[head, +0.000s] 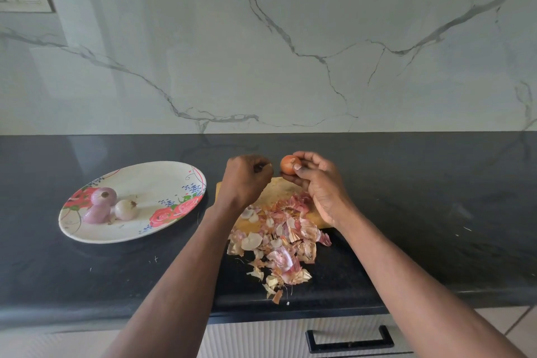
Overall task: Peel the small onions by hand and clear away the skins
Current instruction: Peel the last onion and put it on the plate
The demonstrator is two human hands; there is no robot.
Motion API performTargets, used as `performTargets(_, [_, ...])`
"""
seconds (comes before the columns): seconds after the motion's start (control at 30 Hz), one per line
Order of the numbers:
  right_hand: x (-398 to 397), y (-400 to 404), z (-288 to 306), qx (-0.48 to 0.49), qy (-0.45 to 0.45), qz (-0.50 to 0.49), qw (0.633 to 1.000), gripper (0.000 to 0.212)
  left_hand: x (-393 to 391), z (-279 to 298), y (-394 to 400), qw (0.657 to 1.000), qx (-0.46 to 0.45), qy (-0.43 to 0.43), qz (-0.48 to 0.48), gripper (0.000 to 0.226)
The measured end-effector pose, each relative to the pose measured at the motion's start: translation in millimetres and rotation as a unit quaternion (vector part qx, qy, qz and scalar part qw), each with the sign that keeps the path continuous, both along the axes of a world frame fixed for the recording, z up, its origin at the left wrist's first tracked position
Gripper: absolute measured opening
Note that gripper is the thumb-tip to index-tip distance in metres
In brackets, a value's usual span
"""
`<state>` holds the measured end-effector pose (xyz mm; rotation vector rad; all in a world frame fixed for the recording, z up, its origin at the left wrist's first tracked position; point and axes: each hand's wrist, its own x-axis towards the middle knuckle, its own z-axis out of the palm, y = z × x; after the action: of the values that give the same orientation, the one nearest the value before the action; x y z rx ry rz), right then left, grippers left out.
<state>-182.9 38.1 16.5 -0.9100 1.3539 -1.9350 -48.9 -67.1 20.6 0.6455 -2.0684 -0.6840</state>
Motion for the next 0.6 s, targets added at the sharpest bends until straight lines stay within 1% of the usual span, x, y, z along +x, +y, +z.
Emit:
performTargets(0.03, [-0.3,0.4,0.1,-0.001,0.001,0.001,1.000,0.025,0.0,-0.7,-1.0,1.000,-0.007,-0.018,0.001,0.040])
performTargets(0.07, [-0.3,0.7,0.1,0.000,0.003,0.001,1.000,0.025,-0.8,-2.0,-2.5,0.999,-0.014,-0.029,-0.002,0.044])
performTargets(0.1, [-0.5,0.8,0.2,0.002,0.006,-0.002,1.000,0.025,-1.4,-1.1,-1.2,1.000,-0.012,-0.026,-0.006,0.038])
performTargets(0.13, [-0.1,0.9,0.4,0.005,0.011,-0.006,1.000,0.024,-1.7,-0.4,-1.3,1.000,0.000,-0.014,-0.012,0.026])
performTargets(0.17, [0.0,1.2,0.3,0.007,0.018,-0.013,1.000,0.022,-0.9,2.5,0.0,1.000,0.020,0.000,-0.019,0.022])
performTargets(0.2, [0.5,1.5,0.4,0.007,0.024,-0.018,1.000,0.021,-0.2,3.4,-0.6,0.999,0.038,0.018,-0.035,0.027])
performTargets(0.23, [0.9,2.0,0.7,0.006,0.030,-0.022,0.999,0.020,1.0,4.6,-0.7,0.997,0.051,0.033,-0.051,0.026])
performTargets(0.3, [2.4,3.5,2.1,0.006,0.039,-0.027,0.999,0.019,2.7,6.2,0.3,0.994,0.052,0.050,-0.082,0.019])
performTargets(0.5, [4.8,5.8,2.9,0.019,0.072,-0.048,0.996,0.025,4.7,6.8,2.5,0.994,0.012,0.039,-0.103,0.014])
performTargets(0.6, [4.1,5.0,1.1,0.024,0.088,-0.050,0.995,0.027,5.5,7.1,0.3,0.994,0.012,0.031,-0.106,0.014])
